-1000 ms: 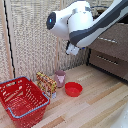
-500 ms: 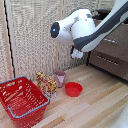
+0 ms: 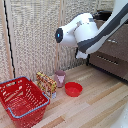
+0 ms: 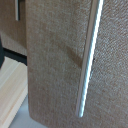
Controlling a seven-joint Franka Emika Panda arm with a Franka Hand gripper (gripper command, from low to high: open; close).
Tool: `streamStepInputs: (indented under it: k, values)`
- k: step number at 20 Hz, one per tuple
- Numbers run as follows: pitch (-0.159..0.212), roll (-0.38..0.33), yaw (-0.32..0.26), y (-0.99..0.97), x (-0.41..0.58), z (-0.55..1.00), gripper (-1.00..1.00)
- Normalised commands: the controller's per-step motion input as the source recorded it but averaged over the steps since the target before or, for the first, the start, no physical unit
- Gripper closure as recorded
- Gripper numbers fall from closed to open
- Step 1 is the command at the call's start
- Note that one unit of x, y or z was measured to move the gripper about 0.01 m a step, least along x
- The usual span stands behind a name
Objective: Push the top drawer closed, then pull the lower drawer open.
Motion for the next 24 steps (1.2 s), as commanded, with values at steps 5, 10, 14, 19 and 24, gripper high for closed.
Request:
streamStepInputs:
  k: [5, 10, 14, 19, 24]
  values:
    - [-0.077, -0.152, 0.042, -0.50, 0.039, 0.00, -1.00]
    - [-0.092, -0.139, 0.033, -0.48, 0.006, 0.10, -1.00]
    - [-0.034, -0.165, 0.015, -0.25, -0.030, 0.19, 1.00]
    - [-0.034, -0.094, 0.054, -0.30, -0.019, 0.25, 1.00]
    - [-0.023, -0.044, 0.082, -0.37, -0.005, 0.31, 1.00]
